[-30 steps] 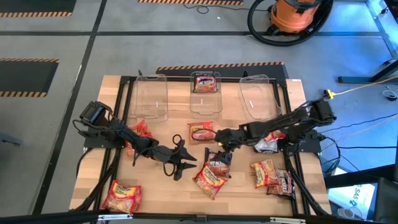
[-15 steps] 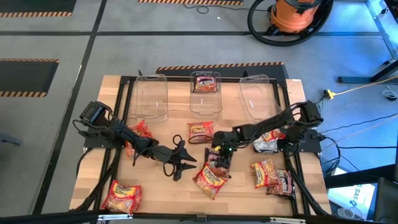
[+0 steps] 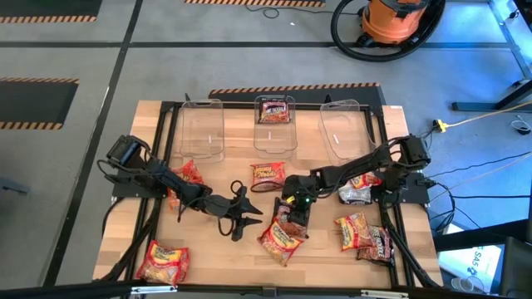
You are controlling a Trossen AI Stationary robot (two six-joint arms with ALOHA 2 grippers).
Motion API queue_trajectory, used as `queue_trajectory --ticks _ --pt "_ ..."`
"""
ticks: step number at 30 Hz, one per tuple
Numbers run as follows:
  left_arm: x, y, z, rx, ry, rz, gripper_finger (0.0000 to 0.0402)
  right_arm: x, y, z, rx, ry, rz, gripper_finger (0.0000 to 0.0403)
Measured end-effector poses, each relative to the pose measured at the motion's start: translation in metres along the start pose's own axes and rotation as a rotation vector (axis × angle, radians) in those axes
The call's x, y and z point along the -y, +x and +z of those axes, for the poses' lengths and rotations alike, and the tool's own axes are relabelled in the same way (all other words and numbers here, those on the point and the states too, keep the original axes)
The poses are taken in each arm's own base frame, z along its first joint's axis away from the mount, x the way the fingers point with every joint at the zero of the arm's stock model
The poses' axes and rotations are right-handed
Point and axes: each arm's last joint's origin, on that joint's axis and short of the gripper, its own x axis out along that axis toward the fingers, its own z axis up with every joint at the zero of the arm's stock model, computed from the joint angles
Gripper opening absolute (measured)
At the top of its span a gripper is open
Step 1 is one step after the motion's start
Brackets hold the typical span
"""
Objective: Sort Maruchan noodles
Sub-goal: Put the bottom left black noodle pack into the middle transparent bin
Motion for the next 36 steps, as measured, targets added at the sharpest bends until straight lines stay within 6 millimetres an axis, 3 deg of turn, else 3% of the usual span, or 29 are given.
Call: queue_trajectory --ticks 5,11,19,26,32,36 --pt "0.002 -0.004 0.002 -0.009 0.015 0.000 0.0128 -0.005 -0.002 0.006 0.013 -0.059 0.009 0.0053" --pt "0.006 -0.019 0.014 -0.046 0.028 -0.004 0.0128 -0.018 -0.012 0.020 0.018 -0.145 -0.017 0.0028" --pt "0.012 -0.043 0.022 -0.104 0.052 0.044 0.0128 -0.048 -0.061 0.038 0.046 -0.296 -0.225 0.0027" --pt "0.015 -0.044 0.020 -0.112 0.077 0.035 0.0128 -0.067 -0.106 0.068 0.137 -0.437 -0.403 0.0026" --pt "0.015 -0.044 0.020 -0.115 0.079 0.040 0.0128 -0.059 -0.143 0.099 0.242 -0.578 -0.594 0.0026" --pt "0.015 -0.044 0.020 -0.110 0.080 0.052 0.0128 -0.036 -0.168 0.118 0.316 -0.605 -0.703 0.0026"
